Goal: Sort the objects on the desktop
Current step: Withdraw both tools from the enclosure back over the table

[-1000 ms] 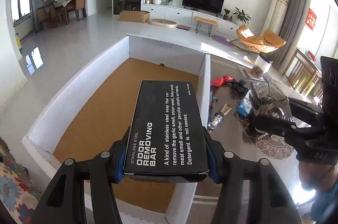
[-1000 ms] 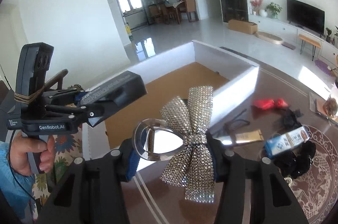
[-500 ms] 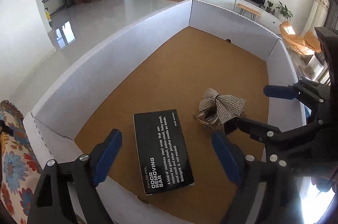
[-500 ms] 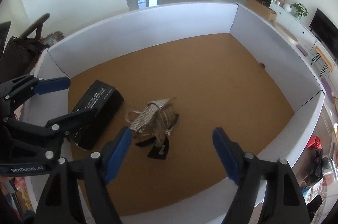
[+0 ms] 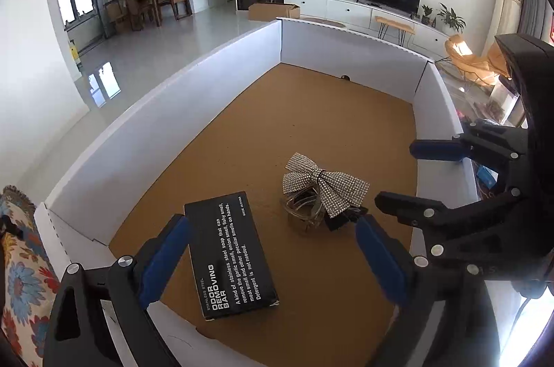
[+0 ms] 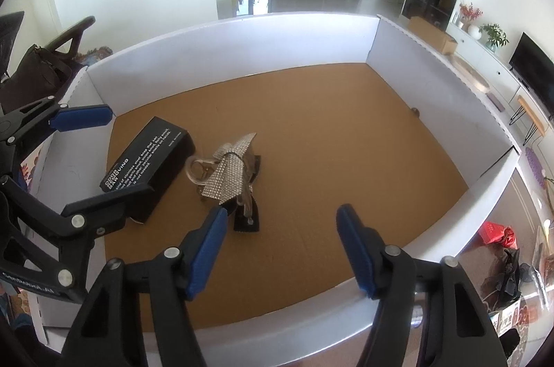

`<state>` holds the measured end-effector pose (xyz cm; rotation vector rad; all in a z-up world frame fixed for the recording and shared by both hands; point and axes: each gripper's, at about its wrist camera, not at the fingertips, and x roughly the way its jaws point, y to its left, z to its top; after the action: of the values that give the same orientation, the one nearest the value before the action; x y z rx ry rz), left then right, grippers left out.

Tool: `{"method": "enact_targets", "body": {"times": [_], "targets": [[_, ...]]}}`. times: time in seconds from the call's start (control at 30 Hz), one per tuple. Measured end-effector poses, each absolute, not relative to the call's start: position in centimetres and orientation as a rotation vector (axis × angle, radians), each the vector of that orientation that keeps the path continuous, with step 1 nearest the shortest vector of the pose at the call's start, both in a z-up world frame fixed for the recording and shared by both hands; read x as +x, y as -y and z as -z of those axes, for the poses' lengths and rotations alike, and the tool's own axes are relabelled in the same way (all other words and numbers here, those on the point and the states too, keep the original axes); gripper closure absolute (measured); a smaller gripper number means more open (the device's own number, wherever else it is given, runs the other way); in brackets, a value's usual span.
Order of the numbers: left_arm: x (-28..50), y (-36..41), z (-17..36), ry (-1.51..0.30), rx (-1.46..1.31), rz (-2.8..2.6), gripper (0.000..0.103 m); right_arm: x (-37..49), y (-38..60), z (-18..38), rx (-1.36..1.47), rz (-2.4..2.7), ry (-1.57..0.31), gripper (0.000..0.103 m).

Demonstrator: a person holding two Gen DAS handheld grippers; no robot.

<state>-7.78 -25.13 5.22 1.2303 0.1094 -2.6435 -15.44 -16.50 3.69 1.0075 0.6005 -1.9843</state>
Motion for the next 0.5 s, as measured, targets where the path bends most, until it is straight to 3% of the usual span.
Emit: {"method": "enact_targets", "body": {"times": [0.1,0.23,0.4,0.5], "targets": [[-7.8,24.3,-5.3,-0.078,1.229,2.649,0.006,-15.3,16.3,-3.7,1.004,1.986,-0.644,0.038],[-6.9,24.9,-5.9,-0.163,1.158,2.654,0.005,-14.8,16.4,-4.2,0.990,1.994,-0.632,0.035],[-2.7,22.9,-9.8,-0.331,0.879,2.815,0.004,-13.5,12.9,-7.1,0.878,2.079,-0.446,0.003],[-0.8,19.4,-12.1,-0.344,0.787,2.937,0.000,-12.2,8.0,-9.1,0.812,2.158,-0.316,0.000]]}}
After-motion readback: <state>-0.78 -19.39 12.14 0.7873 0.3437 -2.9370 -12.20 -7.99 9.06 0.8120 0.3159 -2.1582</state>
